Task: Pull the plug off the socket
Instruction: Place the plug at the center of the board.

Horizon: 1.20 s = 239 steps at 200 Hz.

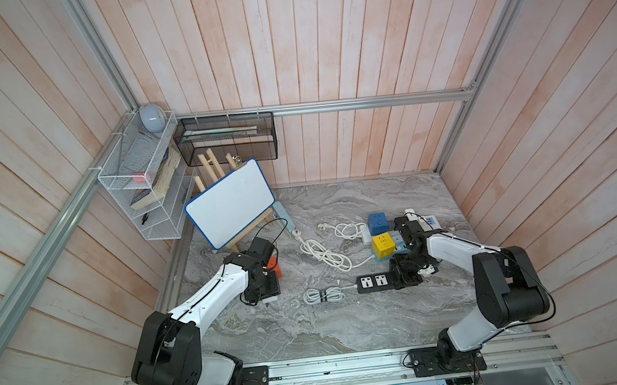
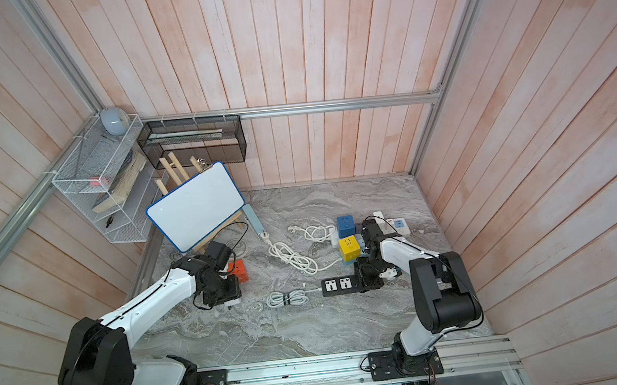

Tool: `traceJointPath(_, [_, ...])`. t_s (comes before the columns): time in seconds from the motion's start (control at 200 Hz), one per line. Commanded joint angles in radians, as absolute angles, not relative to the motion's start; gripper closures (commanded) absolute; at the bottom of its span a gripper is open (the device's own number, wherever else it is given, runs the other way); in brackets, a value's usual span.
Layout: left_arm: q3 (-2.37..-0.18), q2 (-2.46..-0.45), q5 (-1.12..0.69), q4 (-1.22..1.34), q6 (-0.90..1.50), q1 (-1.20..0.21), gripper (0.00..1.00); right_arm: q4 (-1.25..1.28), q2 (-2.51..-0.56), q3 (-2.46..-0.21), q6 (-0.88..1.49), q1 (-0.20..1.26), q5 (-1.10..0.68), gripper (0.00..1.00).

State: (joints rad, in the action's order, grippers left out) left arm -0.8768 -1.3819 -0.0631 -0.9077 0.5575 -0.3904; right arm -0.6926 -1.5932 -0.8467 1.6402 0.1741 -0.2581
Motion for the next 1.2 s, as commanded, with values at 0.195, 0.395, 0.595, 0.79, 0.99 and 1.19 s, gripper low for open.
traceJointPath(0.195, [-0.863,-1.404,-0.02,-0.875,0.523,-0.243,0.92,-0.611,-1.636,-0.845,1.617,0.178,-0.224,0.92])
traceJointPath(0.395, [-0.904,-1.501,-0.02,-0.83,0.464,-0.179,0.9,-0.61,-1.637,-0.835,1.618,0.179,-0.225,0.92])
traceJointPath(0.595, [-0.941,-1.579,-0.025,-0.79,0.427,-0.147,0.81,-0.61,-1.631,-0.829,1.621,0.178,-0.225,0.92])
traceJointPath(0.79, [-0.936,-1.626,-0.044,-0.754,0.413,-0.144,0.54,-0.608,-1.628,-0.827,1.627,0.178,-0.224,0.92])
traceJointPath(0.99, [-0.931,-1.651,-0.058,-0.738,0.405,-0.144,0.37,-0.609,-1.628,-0.829,1.631,0.179,-0.222,0.92])
traceJointPath(1.19, [-0.933,-1.644,-0.068,-0.737,0.405,-0.144,0.31,-0.611,-1.628,-0.832,1.632,0.178,-0.222,0.92])
